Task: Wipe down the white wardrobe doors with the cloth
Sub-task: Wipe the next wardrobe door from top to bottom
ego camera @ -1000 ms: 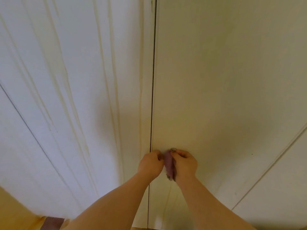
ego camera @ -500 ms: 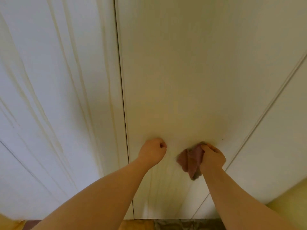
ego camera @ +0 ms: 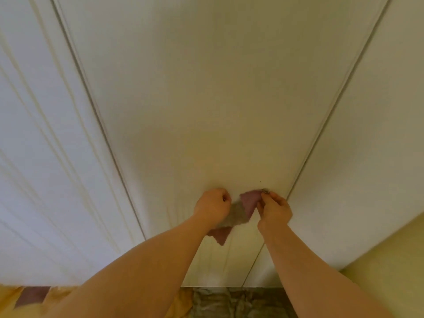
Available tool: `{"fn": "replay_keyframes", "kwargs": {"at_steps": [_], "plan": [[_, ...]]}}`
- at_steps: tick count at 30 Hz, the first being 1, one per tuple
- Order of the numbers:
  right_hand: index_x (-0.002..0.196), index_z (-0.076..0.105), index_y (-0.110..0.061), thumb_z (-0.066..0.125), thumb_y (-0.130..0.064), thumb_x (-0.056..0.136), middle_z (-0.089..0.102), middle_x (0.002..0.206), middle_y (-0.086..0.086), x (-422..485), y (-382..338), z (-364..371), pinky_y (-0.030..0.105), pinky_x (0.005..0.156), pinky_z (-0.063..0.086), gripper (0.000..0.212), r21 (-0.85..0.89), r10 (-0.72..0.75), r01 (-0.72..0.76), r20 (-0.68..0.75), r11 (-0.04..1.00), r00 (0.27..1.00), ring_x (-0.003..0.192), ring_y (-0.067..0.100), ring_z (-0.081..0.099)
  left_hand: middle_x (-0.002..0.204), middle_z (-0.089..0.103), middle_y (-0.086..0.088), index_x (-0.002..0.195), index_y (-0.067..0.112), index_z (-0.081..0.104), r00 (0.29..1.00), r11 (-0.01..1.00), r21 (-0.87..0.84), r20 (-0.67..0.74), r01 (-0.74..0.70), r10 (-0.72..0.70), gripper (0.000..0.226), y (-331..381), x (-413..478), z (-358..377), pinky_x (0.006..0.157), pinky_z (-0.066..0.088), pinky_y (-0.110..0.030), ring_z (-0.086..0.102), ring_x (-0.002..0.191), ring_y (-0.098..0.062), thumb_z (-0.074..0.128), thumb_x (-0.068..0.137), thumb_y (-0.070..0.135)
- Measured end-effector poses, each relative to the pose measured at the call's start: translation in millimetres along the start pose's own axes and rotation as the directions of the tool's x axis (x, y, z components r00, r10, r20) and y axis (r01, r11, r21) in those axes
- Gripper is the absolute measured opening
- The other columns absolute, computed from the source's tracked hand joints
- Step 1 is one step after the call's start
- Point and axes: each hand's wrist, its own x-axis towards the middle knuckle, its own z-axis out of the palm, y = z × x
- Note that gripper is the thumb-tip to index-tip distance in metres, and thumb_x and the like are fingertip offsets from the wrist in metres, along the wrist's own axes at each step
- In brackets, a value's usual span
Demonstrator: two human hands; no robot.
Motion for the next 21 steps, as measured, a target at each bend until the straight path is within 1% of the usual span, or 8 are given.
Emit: {"fn": "replay_keyframes", "kwargs": {"at_steps": [5, 8, 9, 11, 13, 15, 18, 21], "plan": [[0.075, 0.051, -0.009, 0.052, 0.014, 0.085, 0.057, 0.079, 0.011, 30, -30, -32, 0.023, 0.047, 0.052, 0.025, -0.009, 0.016, -0.017, -0.059, 1.000, 0.998, 0.063, 0.019, 0.056, 0.107, 0.064, -0.007, 0.107, 0.010, 0.064, 0.999, 0.998, -0.063, 0.029, 0.023, -0.022, 0.024, 32, 6, 34, 0.081, 0.047, -0.031, 0.058, 0.091, -0.023, 0.044, 0.093, 0.012], [0.077, 0.047, -0.006, 0.044, 0.017, 0.086, 0.055, 0.077, 0.018, 36, -23, -37, 0.037, 0.063, 0.058, 0.025, -0.008, 0.099, -0.099, -0.024, 0.995, 0.995, 0.059, 0.026, 0.056, 0.106, 0.065, -0.008, 0.106, 0.010, 0.065, 0.998, 0.996, -0.079, 0.042, 0.052, -0.049, 0.025, 39, 4, 46, 0.084, 0.049, -0.034, 0.060, 0.096, -0.025, 0.044, 0.093, 0.012], [0.076, 0.047, -0.005, 0.042, 0.018, 0.087, 0.055, 0.077, 0.019, 38, -19, -39, 0.036, 0.063, 0.058, 0.026, -0.016, 0.145, -0.146, -0.015, 0.989, 0.989, 0.059, 0.027, 0.055, 0.106, 0.065, -0.008, 0.106, 0.010, 0.065, 0.997, 0.995, -0.075, 0.039, 0.072, -0.069, 0.025, 39, 2, 49, 0.084, 0.050, -0.034, 0.060, 0.097, -0.025, 0.045, 0.093, 0.012], [0.074, 0.045, -0.003, 0.038, 0.020, 0.087, 0.052, 0.075, 0.019, 38, -16, -40, 0.021, 0.043, 0.052, 0.026, -0.017, 0.227, -0.227, -0.002, 0.974, 0.974, 0.059, 0.026, 0.052, 0.105, 0.065, -0.007, 0.106, 0.010, 0.065, 0.995, 0.993, -0.056, 0.026, 0.099, -0.098, 0.025, 33, 1, 51, 0.084, 0.049, -0.033, 0.060, 0.097, -0.024, 0.044, 0.093, 0.013], [0.079, 0.045, 0.000, 0.037, 0.021, 0.086, 0.051, 0.078, 0.020, 36, -12, -40, 0.018, 0.033, 0.046, 0.023, 0.008, 0.298, -0.298, 0.022, 0.955, 0.954, 0.058, 0.027, 0.050, 0.105, 0.064, -0.007, 0.106, 0.010, 0.065, 0.991, 0.990, -0.038, 0.007, 0.133, -0.133, 0.025, 26, 0, 51, 0.082, 0.049, -0.032, 0.059, 0.095, -0.023, 0.044, 0.093, 0.012], [0.078, 0.046, -0.002, 0.039, 0.020, 0.086, 0.050, 0.070, 0.014, 35, -9, -38, 0.018, 0.032, 0.044, 0.024, -0.020, 0.273, -0.273, -0.005, 0.962, 0.962, 0.051, 0.025, 0.052, 0.104, 0.065, -0.008, 0.104, 0.010, 0.065, 0.987, 0.986, -0.031, -0.010, 0.162, -0.163, 0.024, 21, 0, 49, 0.081, 0.049, -0.032, 0.060, 0.094, -0.024, 0.044, 0.093, 0.011], [0.072, 0.046, -0.006, 0.041, 0.016, 0.087, 0.046, 0.060, 0.009, 29, -16, -29, 0.014, 0.032, 0.040, 0.027, 0.025, 0.217, -0.218, 0.037, 0.976, 0.975, 0.042, 0.019, 0.048, 0.104, 0.065, -0.008, 0.104, 0.011, 0.065, 0.984, 0.984, -0.016, -0.025, 0.177, -0.177, 0.024, 21, 6, 49, 0.078, 0.048, -0.029, 0.061, 0.095, -0.024, 0.044, 0.093, 0.011], [0.072, 0.049, -0.007, 0.046, 0.011, 0.088, 0.049, 0.061, 0.007, 32, -26, -24, 0.015, 0.034, 0.041, 0.024, 0.053, 0.142, -0.145, 0.059, 0.988, 0.988, 0.041, 0.012, 0.051, 0.103, 0.066, -0.007, 0.104, 0.012, 0.064, 0.985, 0.985, -0.030, -0.021, 0.172, -0.172, 0.024, 28, 9, 55, 0.080, 0.049, -0.030, 0.062, 0.095, -0.023, 0.043, 0.093, 0.011]]}}
